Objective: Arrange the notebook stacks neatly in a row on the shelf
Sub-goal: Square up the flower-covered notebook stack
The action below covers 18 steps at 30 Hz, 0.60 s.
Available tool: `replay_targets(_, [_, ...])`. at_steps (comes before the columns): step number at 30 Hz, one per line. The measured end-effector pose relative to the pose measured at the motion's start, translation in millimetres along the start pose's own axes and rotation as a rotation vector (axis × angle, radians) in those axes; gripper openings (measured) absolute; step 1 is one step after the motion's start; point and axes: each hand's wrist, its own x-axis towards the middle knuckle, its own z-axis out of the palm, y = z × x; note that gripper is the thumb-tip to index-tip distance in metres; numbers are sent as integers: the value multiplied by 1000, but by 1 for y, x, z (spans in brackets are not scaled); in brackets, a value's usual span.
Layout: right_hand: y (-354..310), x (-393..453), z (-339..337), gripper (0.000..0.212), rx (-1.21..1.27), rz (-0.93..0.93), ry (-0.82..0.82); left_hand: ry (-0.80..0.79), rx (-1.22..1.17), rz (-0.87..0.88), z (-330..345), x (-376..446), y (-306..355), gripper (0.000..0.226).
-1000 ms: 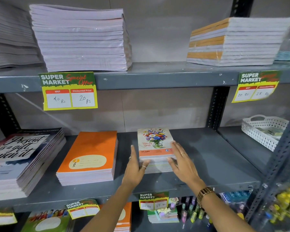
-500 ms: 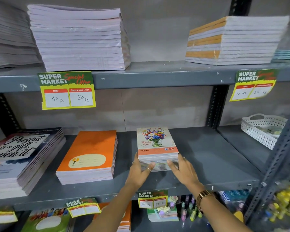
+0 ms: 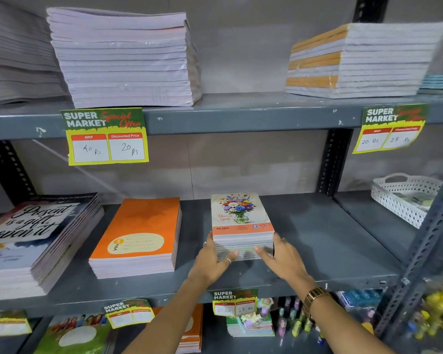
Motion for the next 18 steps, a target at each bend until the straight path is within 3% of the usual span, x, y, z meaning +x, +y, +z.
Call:
replay_targets(6, [-3,1,-4,56,-10,5,-36,-19,75,37,-5,1,-1,67])
replay_targets(18, [-3,-1,-6,60,58,11,-57,-90,-3,26,-7,-1,1,71])
